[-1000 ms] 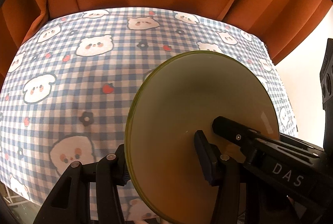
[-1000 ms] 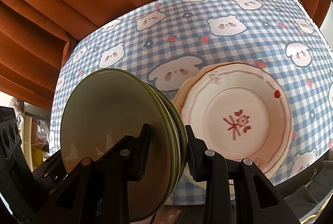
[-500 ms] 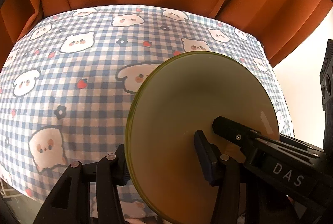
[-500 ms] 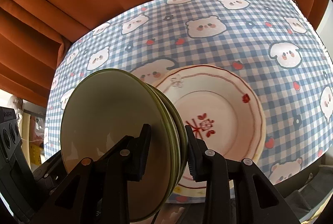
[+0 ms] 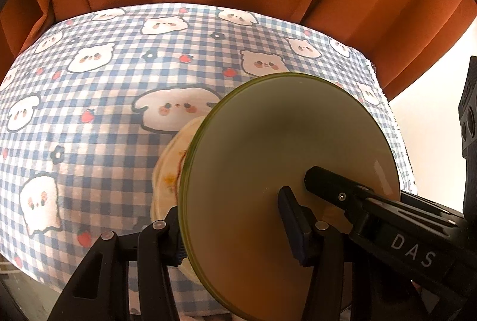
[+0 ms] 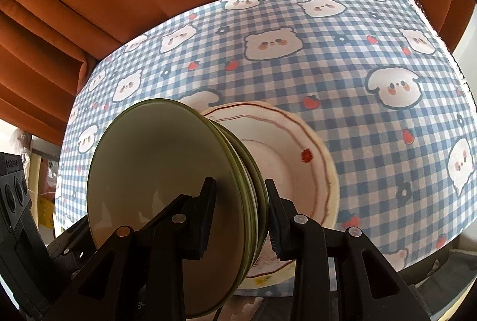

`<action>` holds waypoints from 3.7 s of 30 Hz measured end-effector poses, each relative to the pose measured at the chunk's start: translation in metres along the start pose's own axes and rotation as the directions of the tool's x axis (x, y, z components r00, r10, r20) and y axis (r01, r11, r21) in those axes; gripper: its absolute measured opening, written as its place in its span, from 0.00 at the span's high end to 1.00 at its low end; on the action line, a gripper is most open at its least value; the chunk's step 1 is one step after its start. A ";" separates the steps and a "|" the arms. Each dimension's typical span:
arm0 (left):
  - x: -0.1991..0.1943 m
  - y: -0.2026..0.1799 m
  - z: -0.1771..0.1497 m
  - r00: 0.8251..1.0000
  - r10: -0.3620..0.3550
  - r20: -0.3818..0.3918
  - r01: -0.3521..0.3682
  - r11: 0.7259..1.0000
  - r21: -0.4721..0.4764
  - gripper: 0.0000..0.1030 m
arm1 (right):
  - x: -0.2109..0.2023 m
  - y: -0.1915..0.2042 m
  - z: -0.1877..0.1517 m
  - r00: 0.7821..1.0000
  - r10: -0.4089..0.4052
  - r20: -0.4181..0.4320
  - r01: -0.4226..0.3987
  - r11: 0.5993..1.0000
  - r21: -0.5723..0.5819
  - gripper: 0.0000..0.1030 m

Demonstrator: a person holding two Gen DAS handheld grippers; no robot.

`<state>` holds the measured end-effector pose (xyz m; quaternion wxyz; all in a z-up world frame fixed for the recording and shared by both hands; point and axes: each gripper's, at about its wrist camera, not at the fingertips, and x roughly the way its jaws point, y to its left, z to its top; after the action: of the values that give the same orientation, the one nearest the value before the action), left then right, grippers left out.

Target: Organize plates and bowls

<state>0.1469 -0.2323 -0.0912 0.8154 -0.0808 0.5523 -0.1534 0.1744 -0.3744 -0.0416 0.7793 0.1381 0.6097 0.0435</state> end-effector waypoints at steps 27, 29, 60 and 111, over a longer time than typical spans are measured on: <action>0.018 -0.023 -0.008 0.988 0.146 -0.042 -0.146 0.989 -0.004 0.43 | 0.015 -0.024 0.008 0.999 -0.004 -0.040 -0.001 0.992 -0.125 0.65; 0.016 -0.023 -0.012 0.983 0.181 -0.032 -0.181 0.984 0.001 0.39 | 0.016 -0.026 0.006 0.999 0.007 -0.048 -0.013 0.992 -0.129 0.64; -0.101 0.095 -0.062 0.901 0.205 0.382 -0.247 0.967 0.065 0.04 | -0.061 0.087 -0.075 0.910 -0.120 0.398 0.154 0.987 -0.055 0.27; -0.144 0.192 -0.121 0.873 0.222 0.435 -0.263 0.964 0.036 0.02 | -0.038 0.179 -0.171 0.840 -0.179 0.511 0.233 0.972 -0.043 0.08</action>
<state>0.0167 0.0019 -0.0687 0.9321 -0.0043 0.3582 -0.0542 0.0180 -0.1838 0.0047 0.9176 0.0378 0.3931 -0.0466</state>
